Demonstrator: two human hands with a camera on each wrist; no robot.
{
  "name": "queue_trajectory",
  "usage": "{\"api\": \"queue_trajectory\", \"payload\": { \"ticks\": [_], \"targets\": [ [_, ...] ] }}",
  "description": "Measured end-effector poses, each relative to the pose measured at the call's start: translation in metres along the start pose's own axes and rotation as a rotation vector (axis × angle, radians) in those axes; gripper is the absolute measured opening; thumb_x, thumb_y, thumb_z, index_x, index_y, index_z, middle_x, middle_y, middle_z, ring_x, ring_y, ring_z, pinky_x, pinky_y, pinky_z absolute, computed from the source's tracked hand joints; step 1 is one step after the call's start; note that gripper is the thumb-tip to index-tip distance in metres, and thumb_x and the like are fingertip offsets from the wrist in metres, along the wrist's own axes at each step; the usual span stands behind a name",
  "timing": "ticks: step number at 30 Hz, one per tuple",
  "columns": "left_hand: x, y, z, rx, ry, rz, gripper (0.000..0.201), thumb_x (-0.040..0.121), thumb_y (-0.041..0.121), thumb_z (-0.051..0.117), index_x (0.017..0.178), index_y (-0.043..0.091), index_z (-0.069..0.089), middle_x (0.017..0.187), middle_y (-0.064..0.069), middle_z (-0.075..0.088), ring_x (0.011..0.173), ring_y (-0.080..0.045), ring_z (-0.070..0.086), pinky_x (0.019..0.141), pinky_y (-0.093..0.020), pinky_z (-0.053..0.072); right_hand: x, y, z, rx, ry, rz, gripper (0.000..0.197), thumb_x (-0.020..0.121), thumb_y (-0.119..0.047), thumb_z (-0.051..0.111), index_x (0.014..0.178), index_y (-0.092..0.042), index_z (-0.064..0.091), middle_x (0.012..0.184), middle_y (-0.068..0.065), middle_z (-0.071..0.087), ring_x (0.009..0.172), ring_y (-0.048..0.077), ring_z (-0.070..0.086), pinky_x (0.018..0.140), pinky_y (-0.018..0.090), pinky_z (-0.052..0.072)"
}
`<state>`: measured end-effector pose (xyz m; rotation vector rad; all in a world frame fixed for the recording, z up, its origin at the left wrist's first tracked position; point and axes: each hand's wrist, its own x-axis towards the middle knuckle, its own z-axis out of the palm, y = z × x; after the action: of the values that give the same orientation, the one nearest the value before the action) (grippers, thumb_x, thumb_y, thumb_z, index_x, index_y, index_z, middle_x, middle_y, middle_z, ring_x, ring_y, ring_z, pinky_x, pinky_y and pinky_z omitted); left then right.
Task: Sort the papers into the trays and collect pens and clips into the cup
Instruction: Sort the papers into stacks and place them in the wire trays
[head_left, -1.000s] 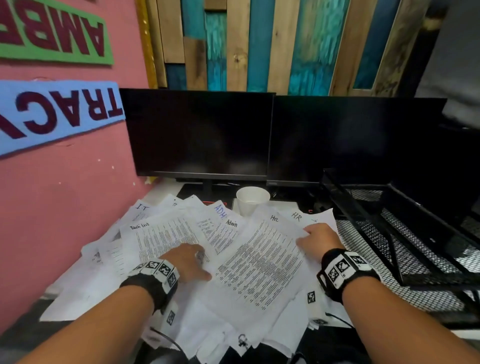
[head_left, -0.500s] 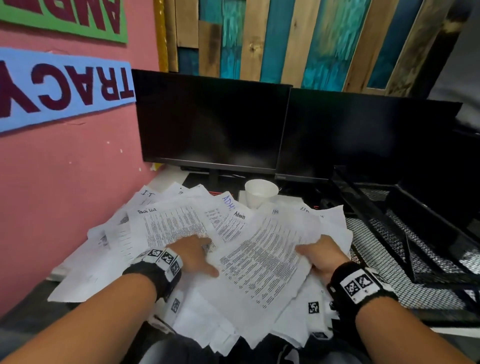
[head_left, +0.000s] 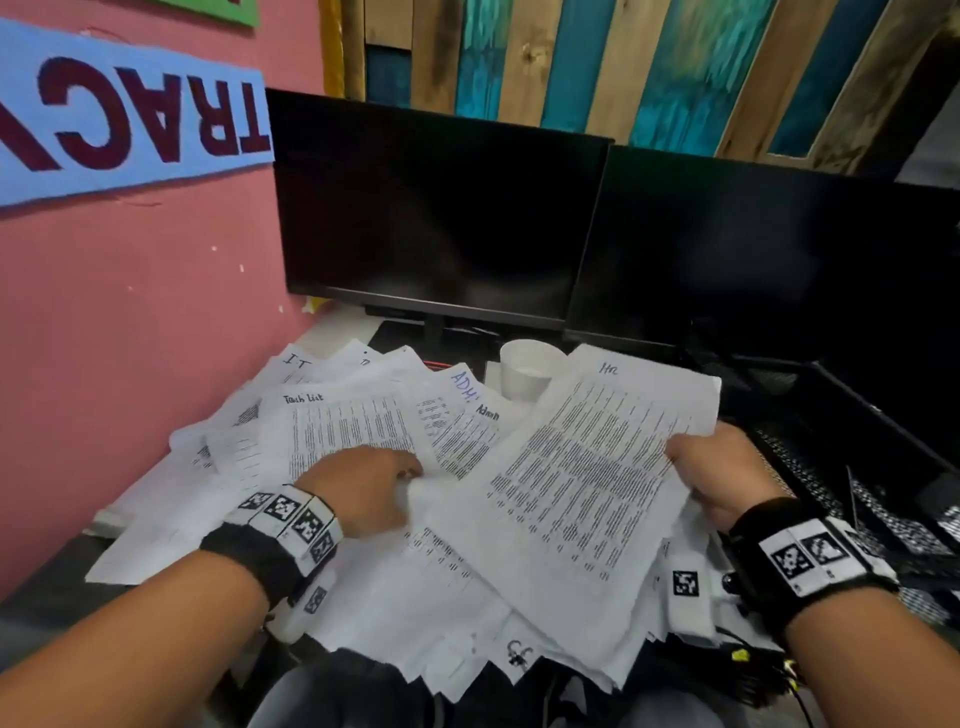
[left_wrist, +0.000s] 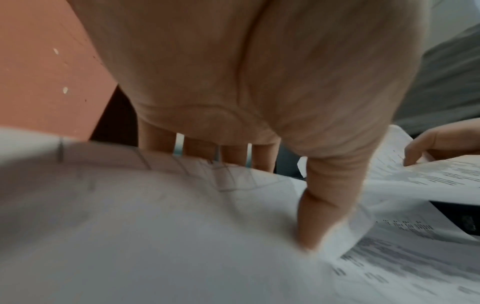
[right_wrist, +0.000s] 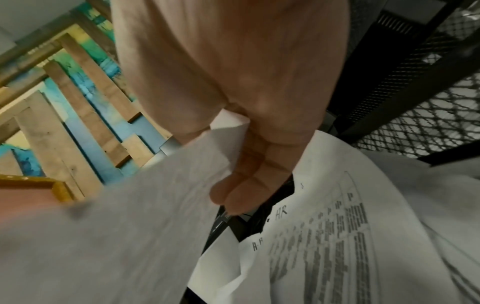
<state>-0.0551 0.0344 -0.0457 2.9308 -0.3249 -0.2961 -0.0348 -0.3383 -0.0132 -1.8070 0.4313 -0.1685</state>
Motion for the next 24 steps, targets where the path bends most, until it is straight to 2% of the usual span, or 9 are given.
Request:
{"api": "queue_trajectory", "payload": {
  "ticks": [3, 5, 8, 11, 13, 15, 18, 21, 24],
  "targets": [
    [-0.001, -0.008, -0.008, -0.031, 0.152, -0.094, 0.021, 0.094, 0.019, 0.059, 0.099, 0.036, 0.07, 0.086, 0.011, 0.071, 0.078, -0.01, 0.067, 0.062, -0.021, 0.044, -0.001, 0.011, 0.002, -0.045, -0.063, 0.017, 0.036, 0.088, 0.01, 0.052, 0.11, -0.011, 0.072, 0.108, 0.012, 0.079, 0.097, 0.037, 0.076, 0.089, 0.06, 0.061],
    [-0.001, -0.011, -0.02, -0.072, 0.275, -0.163, 0.024, 0.096, 0.018, 0.057, 0.079, 0.032, 0.065, 0.074, 0.008, 0.069, 0.071, -0.012, 0.067, 0.056, -0.022, 0.043, -0.003, 0.018, 0.004, -0.019, -0.089, 0.031, 0.033, 0.091, 0.013, 0.054, 0.106, -0.009, 0.074, 0.106, 0.015, 0.079, 0.098, 0.037, 0.076, 0.092, 0.056, 0.061],
    [-0.006, -0.004, -0.047, -0.213, 0.46, -0.195, 0.021, 0.097, 0.024, 0.059, 0.082, 0.038, 0.061, 0.077, 0.01, 0.069, 0.071, -0.015, 0.064, 0.057, -0.024, 0.042, -0.004, 0.025, 0.01, 0.09, -0.133, 0.068, 0.026, 0.095, 0.012, 0.057, 0.103, -0.002, 0.076, 0.101, 0.019, 0.081, 0.093, 0.037, 0.078, 0.088, 0.048, 0.062],
    [-0.011, 0.021, -0.068, -0.374, 0.572, -0.058, 0.02, 0.095, 0.025, 0.064, 0.093, 0.044, 0.07, 0.089, 0.011, 0.073, 0.083, -0.017, 0.067, 0.072, -0.033, 0.053, -0.008, 0.031, 0.018, 0.126, -0.172, 0.116, 0.025, 0.099, 0.007, 0.054, 0.108, -0.001, 0.077, 0.096, 0.02, 0.081, 0.09, 0.038, 0.079, 0.083, 0.048, 0.064],
    [-0.013, 0.045, -0.07, -0.435, 0.478, 0.122, 0.023, 0.096, 0.025, 0.068, 0.1, 0.047, 0.072, 0.098, 0.018, 0.074, 0.092, -0.009, 0.067, 0.083, -0.032, 0.052, -0.009, 0.033, 0.021, 0.109, -0.196, 0.149, 0.026, 0.101, 0.004, 0.052, 0.109, -0.001, 0.076, 0.091, 0.02, 0.081, 0.081, 0.036, 0.079, 0.074, 0.044, 0.064],
    [-0.015, 0.069, -0.06, -0.439, 0.292, 0.281, 0.025, 0.098, 0.028, 0.069, 0.104, 0.052, 0.07, 0.105, 0.028, 0.073, 0.101, 0.002, 0.066, 0.091, -0.028, 0.051, -0.013, 0.033, 0.022, 0.108, -0.214, 0.176, 0.027, 0.103, 0.004, 0.048, 0.109, 0.002, 0.074, 0.075, 0.014, 0.079, 0.06, 0.025, 0.073, 0.058, 0.032, 0.058],
    [-0.014, 0.097, -0.028, -0.326, 0.047, 0.429, 0.027, 0.102, 0.028, 0.064, 0.121, 0.045, 0.072, 0.118, 0.025, 0.073, 0.106, 0.004, 0.066, 0.097, -0.029, 0.054, -0.019, 0.034, 0.021, 0.152, -0.255, 0.217, 0.033, 0.103, 0.005, 0.04, 0.118, 0.005, 0.07, 0.055, 0.005, 0.069, 0.042, 0.015, 0.062, 0.068, 0.036, 0.057],
    [-0.01, 0.11, 0.01, -0.225, -0.121, 0.524, 0.03, 0.104, 0.024, 0.059, 0.125, 0.043, 0.071, 0.124, 0.021, 0.073, 0.11, -0.001, 0.068, 0.1, -0.035, 0.057, -0.022, 0.036, 0.017, 0.201, -0.281, 0.215, 0.031, 0.108, -0.008, 0.043, 0.123, 0.001, 0.068, 0.064, 0.007, 0.074, 0.052, 0.018, 0.071, 0.07, 0.042, 0.062],
    [-0.003, 0.111, 0.028, -0.21, -0.118, 0.55, 0.036, 0.103, 0.017, 0.058, 0.124, 0.043, 0.071, 0.128, 0.02, 0.073, 0.116, -0.003, 0.067, 0.103, -0.034, 0.054, -0.023, 0.04, 0.013, 0.246, -0.328, 0.277, 0.046, 0.109, -0.049, 0.045, 0.119, -0.013, 0.072, 0.098, 0.013, 0.082, 0.087, 0.032, 0.081, 0.08, 0.049, 0.064]
  ]
}}
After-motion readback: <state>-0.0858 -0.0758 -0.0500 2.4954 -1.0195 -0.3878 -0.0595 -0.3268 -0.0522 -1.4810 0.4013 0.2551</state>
